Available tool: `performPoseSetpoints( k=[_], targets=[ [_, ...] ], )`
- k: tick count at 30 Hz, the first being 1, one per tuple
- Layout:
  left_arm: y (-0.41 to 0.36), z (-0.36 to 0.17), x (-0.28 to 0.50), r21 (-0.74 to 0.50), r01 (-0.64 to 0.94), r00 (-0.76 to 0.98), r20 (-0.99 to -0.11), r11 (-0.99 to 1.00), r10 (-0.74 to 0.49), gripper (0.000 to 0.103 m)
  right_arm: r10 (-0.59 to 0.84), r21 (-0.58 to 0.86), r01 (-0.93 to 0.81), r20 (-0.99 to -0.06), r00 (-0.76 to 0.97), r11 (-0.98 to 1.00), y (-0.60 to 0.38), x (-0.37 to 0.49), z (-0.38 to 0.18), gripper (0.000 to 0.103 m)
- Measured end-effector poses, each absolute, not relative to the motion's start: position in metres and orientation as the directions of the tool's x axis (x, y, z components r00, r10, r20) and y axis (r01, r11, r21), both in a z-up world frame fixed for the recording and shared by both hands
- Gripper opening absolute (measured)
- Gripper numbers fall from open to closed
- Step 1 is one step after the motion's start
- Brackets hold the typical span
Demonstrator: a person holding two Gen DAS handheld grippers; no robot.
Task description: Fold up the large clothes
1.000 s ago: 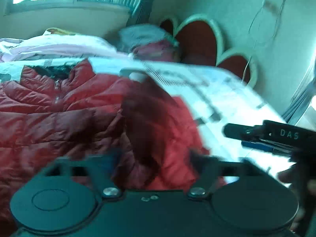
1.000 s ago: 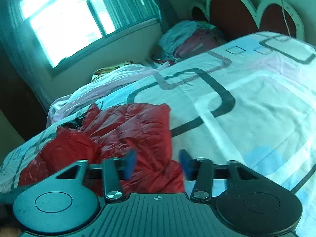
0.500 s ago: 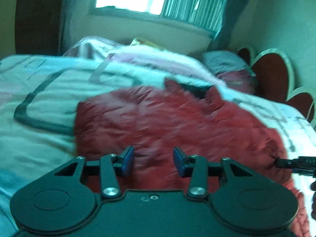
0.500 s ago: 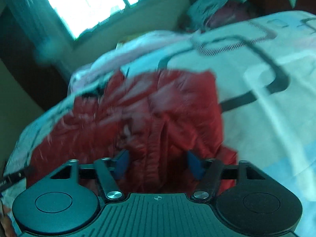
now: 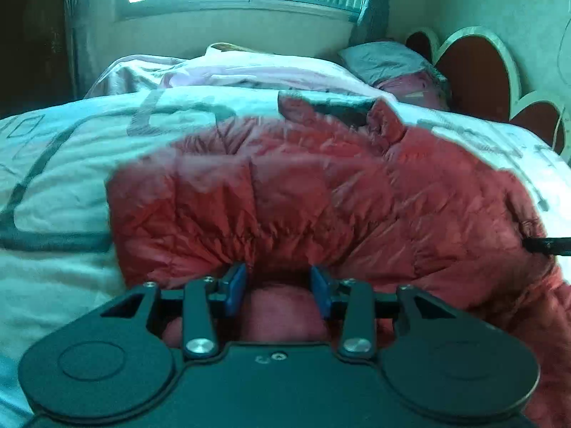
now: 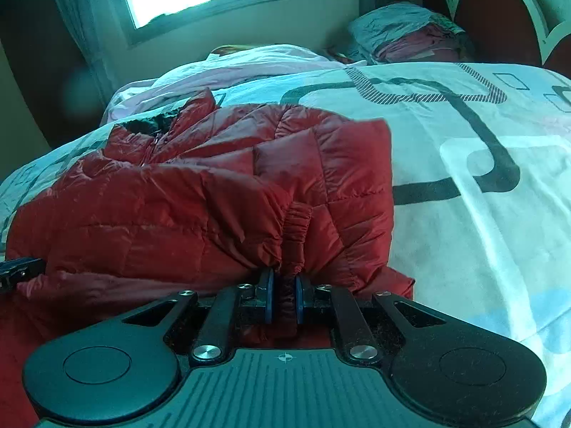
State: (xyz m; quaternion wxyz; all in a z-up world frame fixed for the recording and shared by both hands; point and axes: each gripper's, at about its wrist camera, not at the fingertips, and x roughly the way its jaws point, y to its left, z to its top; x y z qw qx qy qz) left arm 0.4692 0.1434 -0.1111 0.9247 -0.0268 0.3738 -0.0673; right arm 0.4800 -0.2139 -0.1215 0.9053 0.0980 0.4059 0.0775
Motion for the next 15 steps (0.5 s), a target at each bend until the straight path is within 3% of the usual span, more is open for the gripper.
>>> performPoseSetpoints(
  k=[1,2,3,7,8,10,15],
  targets=[
    [0.149,-0.103,0.465,-0.113,0.101,0.737,-0.659,0.988,-0.15,0.048,0.202,0.234,-0.045,-0.705,0.68,0.971,-0.216,0.477,-0.114,0.023],
    [0.155,-0.096,0.464,-0.117,0.088,0.757,-0.637,0.989,-0.143,0.054,0.172,0.22,-0.026,-0.68,0.713,0.975,-0.219,0.473,-0.105,0.055],
    [0.162,-0.091,0.466,-0.117,0.067,0.772,-0.623,0.991,-0.126,0.064,0.166,0.216,-0.03,-0.643,0.748,0.976,-0.221,0.47,-0.097,0.065],
    [0.181,-0.091,0.497,-0.15,0.033,0.778,-0.617,0.988,-0.119,0.066,0.212,0.197,-0.11,-0.631,0.747,0.974,-0.206,0.493,-0.087,0.063],
    [0.182,-0.095,0.505,-0.156,0.034,0.77,-0.625,0.987,-0.125,0.064,0.223,0.188,-0.131,-0.634,0.741,0.973,-0.201,0.5,-0.088,0.048],
    [0.185,-0.107,0.521,-0.168,0.032,0.744,-0.655,0.985,-0.136,0.062,0.237,0.171,-0.164,-0.655,0.717,0.971,-0.189,0.514,-0.098,0.039],
    [0.182,-0.13,0.523,-0.114,0.046,0.715,-0.69,0.992,-0.112,0.065,0.168,0.107,-0.133,-0.729,0.663,0.985,-0.19,0.532,-0.134,0.043]
  ],
)
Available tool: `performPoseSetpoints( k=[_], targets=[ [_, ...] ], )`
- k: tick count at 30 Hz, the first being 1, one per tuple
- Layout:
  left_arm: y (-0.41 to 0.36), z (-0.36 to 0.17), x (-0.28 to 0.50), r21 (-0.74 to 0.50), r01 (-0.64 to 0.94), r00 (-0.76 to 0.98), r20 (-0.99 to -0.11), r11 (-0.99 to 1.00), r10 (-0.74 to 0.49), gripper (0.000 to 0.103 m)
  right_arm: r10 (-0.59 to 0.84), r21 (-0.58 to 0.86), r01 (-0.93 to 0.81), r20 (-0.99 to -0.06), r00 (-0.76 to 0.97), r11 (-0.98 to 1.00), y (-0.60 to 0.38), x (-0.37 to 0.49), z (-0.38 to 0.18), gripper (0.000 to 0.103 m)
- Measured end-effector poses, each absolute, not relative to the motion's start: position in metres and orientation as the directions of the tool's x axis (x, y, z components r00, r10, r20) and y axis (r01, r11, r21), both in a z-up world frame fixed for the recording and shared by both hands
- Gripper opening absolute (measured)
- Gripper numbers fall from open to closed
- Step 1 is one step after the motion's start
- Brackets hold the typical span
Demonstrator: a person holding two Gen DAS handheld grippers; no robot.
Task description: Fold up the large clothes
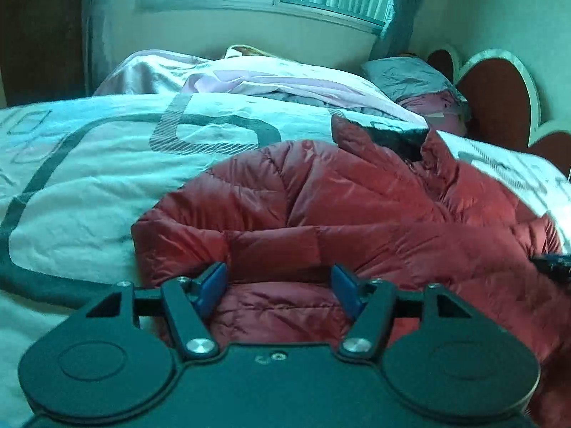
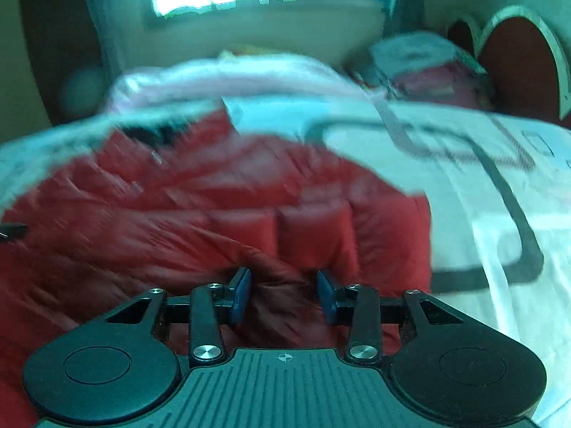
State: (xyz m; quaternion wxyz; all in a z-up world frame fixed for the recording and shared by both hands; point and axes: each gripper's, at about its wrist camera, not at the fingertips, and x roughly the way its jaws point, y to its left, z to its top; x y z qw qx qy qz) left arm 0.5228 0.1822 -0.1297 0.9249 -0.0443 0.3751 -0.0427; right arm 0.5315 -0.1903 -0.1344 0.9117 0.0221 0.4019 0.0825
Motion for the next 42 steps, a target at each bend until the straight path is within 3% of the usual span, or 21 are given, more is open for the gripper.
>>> performPoseSetpoints(
  k=[4,7,14,32,33,35,36,42],
  targets=[
    [0.169,-0.104,0.495,-0.062,0.053,0.753,-0.654,0.997,-0.081,0.066,0.125,0.085,-0.092,-0.715,0.688,0.992,-0.193,0.517,-0.118,0.046],
    [0.152,-0.09,0.46,-0.054,0.092,0.777,-0.621,0.994,-0.106,0.071,0.142,0.109,-0.093,-0.67,0.729,0.99,-0.201,0.49,-0.097,0.069],
    [0.123,-0.114,0.437,-0.025,0.063,0.727,-0.684,0.998,-0.063,0.068,0.18,0.091,-0.165,-0.705,0.686,0.982,-0.18,0.459,-0.113,0.069],
    [0.122,-0.127,0.438,0.022,0.086,0.718,-0.694,0.996,-0.047,0.071,0.138,0.066,-0.134,-0.755,0.641,0.989,-0.178,0.467,-0.137,0.069],
    [0.123,-0.126,0.439,0.02,0.09,0.713,-0.699,0.996,-0.051,0.074,0.135,0.064,-0.134,-0.762,0.634,0.989,-0.178,0.469,-0.135,0.069],
    [0.126,-0.12,0.437,0.019,0.085,0.705,-0.707,0.996,-0.047,0.089,0.132,0.071,-0.122,-0.769,0.626,0.99,-0.179,0.467,-0.128,0.069],
    [0.128,-0.117,0.433,0.034,0.074,0.714,-0.7,0.997,-0.029,0.103,0.132,0.076,-0.114,-0.761,0.635,0.991,-0.181,0.462,-0.121,0.069],
    [0.143,-0.113,0.396,0.058,0.087,0.71,-0.704,0.995,-0.021,0.103,0.107,0.071,-0.082,-0.744,0.66,0.994,-0.196,0.419,-0.104,0.07]
  ],
)
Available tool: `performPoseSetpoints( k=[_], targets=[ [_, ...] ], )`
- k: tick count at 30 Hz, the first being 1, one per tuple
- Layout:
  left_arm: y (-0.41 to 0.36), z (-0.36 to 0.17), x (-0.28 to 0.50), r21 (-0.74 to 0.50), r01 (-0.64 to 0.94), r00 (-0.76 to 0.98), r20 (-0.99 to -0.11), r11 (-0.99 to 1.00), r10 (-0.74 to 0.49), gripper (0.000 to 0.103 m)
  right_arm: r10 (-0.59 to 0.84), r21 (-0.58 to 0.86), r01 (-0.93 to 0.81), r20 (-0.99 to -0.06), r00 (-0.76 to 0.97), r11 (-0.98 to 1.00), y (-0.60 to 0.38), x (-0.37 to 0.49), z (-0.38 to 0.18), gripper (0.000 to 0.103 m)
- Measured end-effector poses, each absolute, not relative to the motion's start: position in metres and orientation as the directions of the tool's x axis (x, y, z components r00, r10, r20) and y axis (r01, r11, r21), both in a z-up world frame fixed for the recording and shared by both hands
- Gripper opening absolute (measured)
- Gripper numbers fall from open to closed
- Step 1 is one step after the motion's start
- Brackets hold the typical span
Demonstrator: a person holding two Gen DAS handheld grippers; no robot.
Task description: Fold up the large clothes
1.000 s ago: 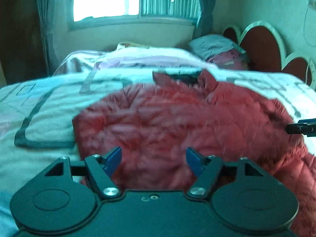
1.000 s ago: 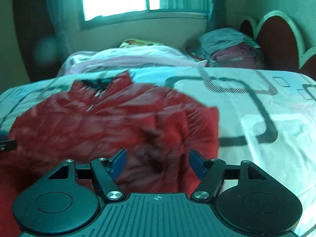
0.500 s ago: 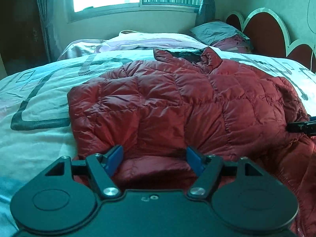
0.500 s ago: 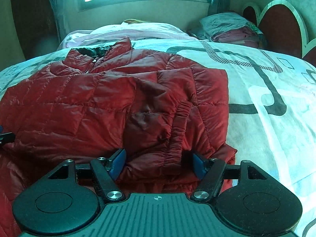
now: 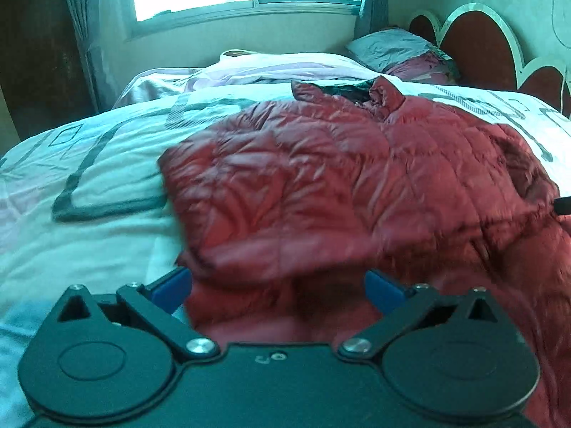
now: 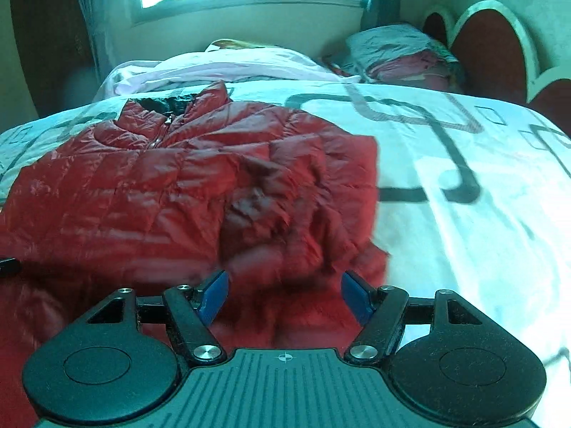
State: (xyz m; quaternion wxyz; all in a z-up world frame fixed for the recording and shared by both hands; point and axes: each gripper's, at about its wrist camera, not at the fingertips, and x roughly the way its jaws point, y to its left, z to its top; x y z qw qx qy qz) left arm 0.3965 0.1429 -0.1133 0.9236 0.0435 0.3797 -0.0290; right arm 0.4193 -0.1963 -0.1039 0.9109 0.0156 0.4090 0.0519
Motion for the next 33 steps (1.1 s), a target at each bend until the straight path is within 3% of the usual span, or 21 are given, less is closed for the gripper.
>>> performPoseSetpoints(
  k=[3,8,12,14,24,26,28,33],
  targets=[
    [0.153,-0.113,0.373,0.036,0.083,0.702,-0.712,0.996,-0.032,0.101,0.091,0.062,-0.068,-0.743,0.663,0.996,-0.205,0.392,-0.102,0.087],
    [0.171,-0.114,0.331,0.049,0.055,0.681,-0.732,0.997,-0.001,0.094,0.098,0.091,-0.045,-0.754,0.65,0.995,-0.221,0.348,-0.101,0.087],
    [0.186,-0.114,0.302,0.04,-0.001,0.67,-0.742,0.999,0.03,0.089,0.122,0.143,-0.02,-0.755,0.645,0.99,-0.234,0.321,-0.101,0.086],
    [0.19,-0.113,0.287,0.039,-0.019,0.669,-0.742,0.999,0.042,0.088,0.136,0.166,-0.014,-0.759,0.636,0.986,-0.24,0.313,-0.102,0.074],
    [0.18,-0.106,0.213,0.017,-0.051,0.652,-0.757,0.999,0.046,0.078,0.189,0.258,0.025,-0.767,0.613,0.966,-0.298,0.248,-0.108,0.074],
    [0.184,-0.108,0.199,-0.023,-0.066,0.639,-0.769,0.998,0.024,0.074,0.216,0.296,0.035,-0.769,0.601,0.955,-0.312,0.234,-0.113,0.074],
    [0.193,-0.109,0.185,-0.111,-0.08,0.622,-0.782,0.991,-0.038,0.064,0.253,0.338,0.037,-0.77,0.586,0.94,-0.321,0.221,-0.119,0.074],
    [0.205,-0.109,0.155,-0.264,-0.097,0.633,-0.761,0.96,-0.145,0.06,0.353,0.448,0.017,-0.727,0.588,0.894,-0.336,0.186,-0.123,0.068]
  ],
)
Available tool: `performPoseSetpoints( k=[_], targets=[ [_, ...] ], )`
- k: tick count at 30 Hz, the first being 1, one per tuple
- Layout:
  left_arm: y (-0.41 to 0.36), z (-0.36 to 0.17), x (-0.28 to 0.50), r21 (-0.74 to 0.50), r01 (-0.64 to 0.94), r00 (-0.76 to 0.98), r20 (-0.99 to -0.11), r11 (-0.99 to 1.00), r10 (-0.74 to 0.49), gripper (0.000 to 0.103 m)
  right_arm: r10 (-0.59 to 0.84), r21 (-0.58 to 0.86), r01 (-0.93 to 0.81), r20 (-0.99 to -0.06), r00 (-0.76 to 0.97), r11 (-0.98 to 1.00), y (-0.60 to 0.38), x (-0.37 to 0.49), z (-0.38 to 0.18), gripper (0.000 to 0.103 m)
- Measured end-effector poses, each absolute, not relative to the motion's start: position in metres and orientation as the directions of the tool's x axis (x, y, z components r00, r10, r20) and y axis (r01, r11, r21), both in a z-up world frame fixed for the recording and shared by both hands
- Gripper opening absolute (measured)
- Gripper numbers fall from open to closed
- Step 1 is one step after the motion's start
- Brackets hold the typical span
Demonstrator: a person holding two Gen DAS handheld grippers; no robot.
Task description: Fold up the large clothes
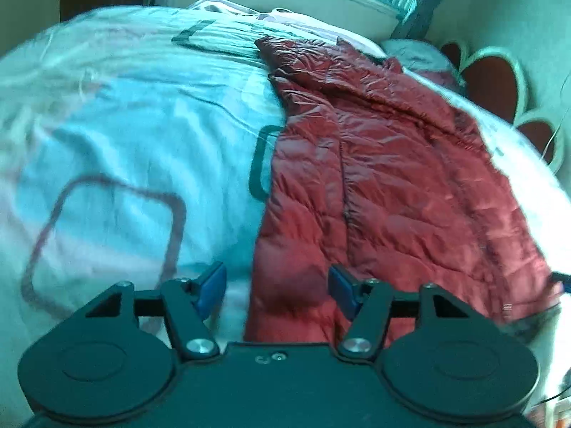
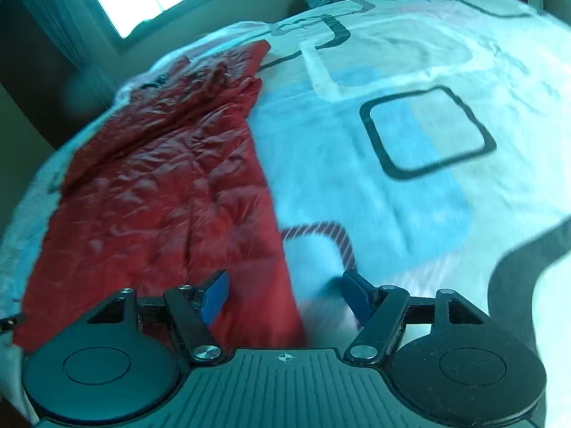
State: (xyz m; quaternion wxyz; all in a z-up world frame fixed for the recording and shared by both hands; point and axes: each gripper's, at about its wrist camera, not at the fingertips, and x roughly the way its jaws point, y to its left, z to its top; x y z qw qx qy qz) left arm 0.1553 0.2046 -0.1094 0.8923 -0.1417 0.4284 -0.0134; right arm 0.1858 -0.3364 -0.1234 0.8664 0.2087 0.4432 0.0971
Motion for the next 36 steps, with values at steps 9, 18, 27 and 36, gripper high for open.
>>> performPoseSetpoints(
  k=[9,18,27,36],
  targets=[
    [0.229,-0.128,0.162,-0.586,-0.099,0.652,-0.649,0.804,-0.392,0.06,0.586,0.727,0.029,-0.576,0.569,0.686,-0.362,0.183,-0.143,0.041],
    [0.227,-0.137,0.189,-0.64,-0.061,0.666,-0.597,0.766,-0.446,0.05,0.63,0.796,0.047,-0.512,0.583,0.604,-0.376,0.21,-0.15,0.039],
    [0.228,-0.135,0.179,-0.6,-0.032,0.683,-0.597,0.799,-0.421,0.005,0.702,0.784,-0.086,-0.494,0.513,0.614,-0.369,0.2,-0.145,0.004],
    [0.233,-0.122,0.174,-0.656,-0.074,0.739,-0.541,0.751,-0.4,0.005,0.683,0.802,-0.065,-0.459,0.568,0.594,-0.38,0.209,-0.132,0.004]
  ],
)
